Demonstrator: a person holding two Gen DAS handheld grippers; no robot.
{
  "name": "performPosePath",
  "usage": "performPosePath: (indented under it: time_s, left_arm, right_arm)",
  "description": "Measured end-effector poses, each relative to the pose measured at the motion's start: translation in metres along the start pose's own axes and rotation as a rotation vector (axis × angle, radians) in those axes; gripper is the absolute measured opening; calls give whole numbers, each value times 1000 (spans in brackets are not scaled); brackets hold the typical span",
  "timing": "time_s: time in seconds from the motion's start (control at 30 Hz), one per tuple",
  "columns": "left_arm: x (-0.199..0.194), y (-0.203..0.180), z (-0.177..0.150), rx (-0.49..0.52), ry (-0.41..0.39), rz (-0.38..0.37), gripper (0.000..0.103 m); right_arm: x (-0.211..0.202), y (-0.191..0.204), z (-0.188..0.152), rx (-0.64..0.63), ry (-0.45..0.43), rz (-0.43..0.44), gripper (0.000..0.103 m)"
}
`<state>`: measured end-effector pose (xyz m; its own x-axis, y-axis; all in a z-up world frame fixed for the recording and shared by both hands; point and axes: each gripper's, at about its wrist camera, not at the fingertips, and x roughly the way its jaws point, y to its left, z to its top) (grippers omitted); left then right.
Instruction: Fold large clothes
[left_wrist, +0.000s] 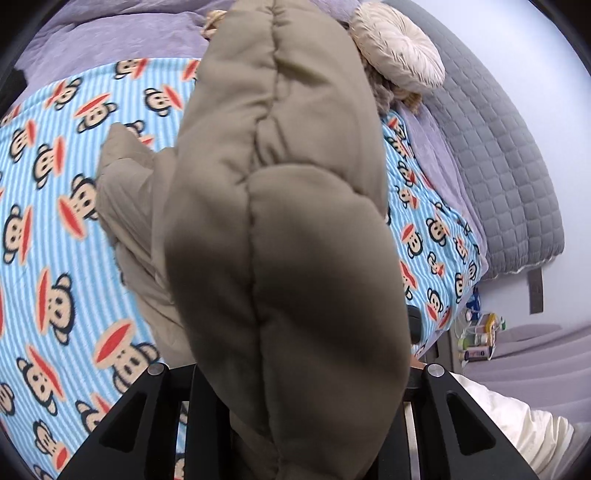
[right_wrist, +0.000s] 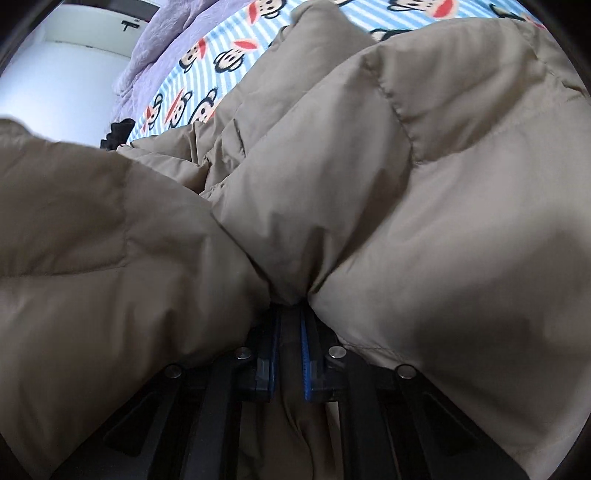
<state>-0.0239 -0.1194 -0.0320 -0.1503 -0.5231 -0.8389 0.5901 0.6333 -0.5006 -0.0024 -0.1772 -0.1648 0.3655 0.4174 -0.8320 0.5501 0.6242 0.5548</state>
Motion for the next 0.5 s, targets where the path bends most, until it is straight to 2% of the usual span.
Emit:
performPosePath:
  time_s: [0.07,0.13,0.2,0.23,0.3,0.33,0.4,0.5]
  left_arm:
    - [18,-16,11,11,26,12,30]
    - [35,-28,20,18,50,5,35]
    - [60,-46,31,20,77,-45,52]
    - [71,-52,35,18,95,-79,55]
    - [89,-56,38,20,133,-145,70]
    - [101,-58,43,27,154,-182,73]
    - [118,-63,46,45,175,-211,75]
    - [137,-71,45,73,186,-207,75]
  right_arm:
    - [-20,-15,-4,30,-16,37,9]
    - [-46,-31,-11,50,-51,53,9]
    - [-71,-47,-21,72,-92,51,10]
    - [-83,-57,-27,90,-110,53,11]
    - [-104,-76,-40,129,-145,52,12]
    - [-112,-83,-47,142,-156,47,13]
    - [-127,-97,-60,167,-177,29,13]
    - [-144,-112,-82,201,-196,10,13]
